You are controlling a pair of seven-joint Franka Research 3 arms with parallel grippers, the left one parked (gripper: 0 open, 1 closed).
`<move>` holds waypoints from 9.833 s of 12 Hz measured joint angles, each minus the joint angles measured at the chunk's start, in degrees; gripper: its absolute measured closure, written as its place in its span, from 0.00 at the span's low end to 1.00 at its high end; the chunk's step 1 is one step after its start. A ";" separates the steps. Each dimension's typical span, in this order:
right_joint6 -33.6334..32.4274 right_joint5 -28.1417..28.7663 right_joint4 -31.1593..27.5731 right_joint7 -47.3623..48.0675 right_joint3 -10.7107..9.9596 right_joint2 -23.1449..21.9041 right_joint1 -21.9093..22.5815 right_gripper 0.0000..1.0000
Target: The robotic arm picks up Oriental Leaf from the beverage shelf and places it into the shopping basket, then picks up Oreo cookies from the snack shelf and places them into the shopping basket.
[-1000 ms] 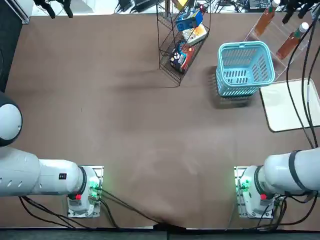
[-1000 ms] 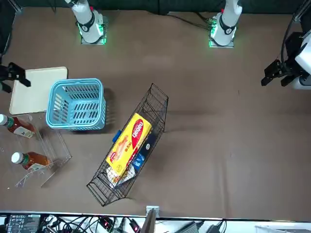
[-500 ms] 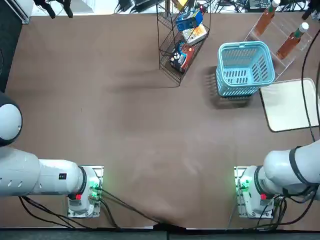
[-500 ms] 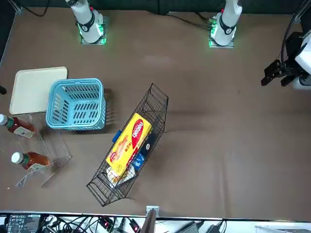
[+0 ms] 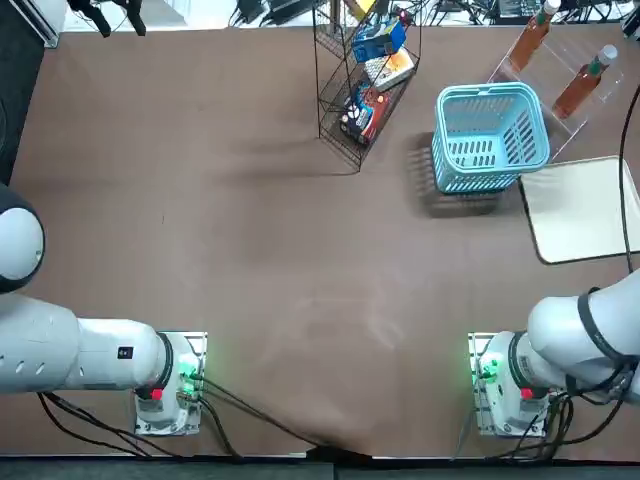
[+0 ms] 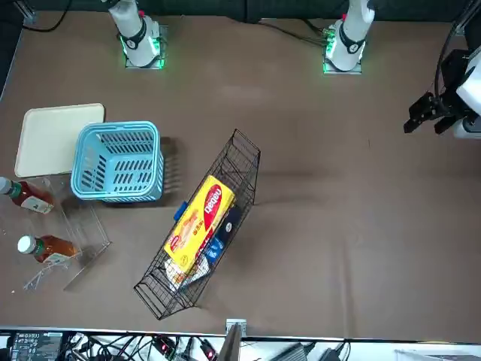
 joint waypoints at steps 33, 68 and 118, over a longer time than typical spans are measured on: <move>11.30 0.96 -6.42 -0.24 0.21 9.51 -0.49 0.00; -9.19 1.25 -11.31 37.21 1.89 -11.32 11.53 0.44; -3.30 1.39 -26.92 58.23 1.82 -23.85 20.39 0.00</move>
